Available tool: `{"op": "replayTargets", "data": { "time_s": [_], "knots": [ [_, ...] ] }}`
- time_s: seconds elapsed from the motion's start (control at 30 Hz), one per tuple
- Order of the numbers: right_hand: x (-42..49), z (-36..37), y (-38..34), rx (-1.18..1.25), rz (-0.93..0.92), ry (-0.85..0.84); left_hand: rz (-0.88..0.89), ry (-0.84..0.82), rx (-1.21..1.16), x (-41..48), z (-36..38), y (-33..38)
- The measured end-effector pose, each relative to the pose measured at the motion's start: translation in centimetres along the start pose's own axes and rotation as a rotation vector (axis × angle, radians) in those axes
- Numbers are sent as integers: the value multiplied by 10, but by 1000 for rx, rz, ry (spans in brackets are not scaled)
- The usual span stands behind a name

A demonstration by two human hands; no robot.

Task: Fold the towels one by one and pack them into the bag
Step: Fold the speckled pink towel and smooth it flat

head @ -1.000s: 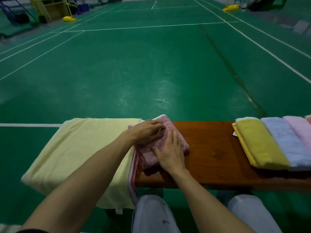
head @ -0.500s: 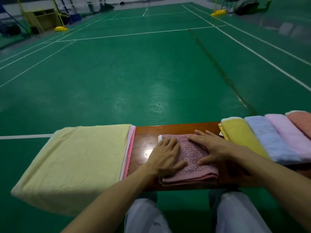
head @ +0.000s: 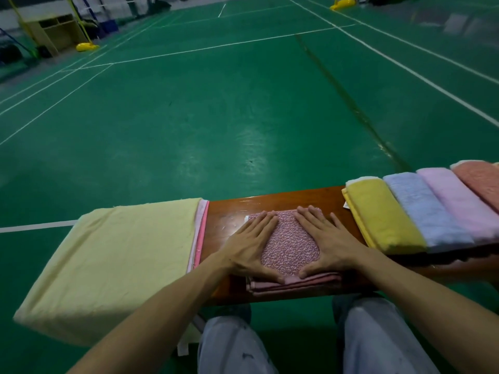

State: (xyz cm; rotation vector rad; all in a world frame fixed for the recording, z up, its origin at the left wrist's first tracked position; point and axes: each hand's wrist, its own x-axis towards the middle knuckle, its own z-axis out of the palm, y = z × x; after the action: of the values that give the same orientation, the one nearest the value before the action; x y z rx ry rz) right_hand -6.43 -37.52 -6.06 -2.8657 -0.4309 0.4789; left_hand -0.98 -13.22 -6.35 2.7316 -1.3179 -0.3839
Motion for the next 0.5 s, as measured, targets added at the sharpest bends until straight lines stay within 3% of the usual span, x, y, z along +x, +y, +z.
{"op": "replayTargets", "data": {
  "time_s": [0.43, 0.5],
  "knots": [
    [0, -17, -10, -45, 77, -119, -67, -138, 42, 3, -20, 7],
    [-3, -31, -17, 73, 94, -29, -87, -135, -70, 6, -37, 9]
  ]
}}
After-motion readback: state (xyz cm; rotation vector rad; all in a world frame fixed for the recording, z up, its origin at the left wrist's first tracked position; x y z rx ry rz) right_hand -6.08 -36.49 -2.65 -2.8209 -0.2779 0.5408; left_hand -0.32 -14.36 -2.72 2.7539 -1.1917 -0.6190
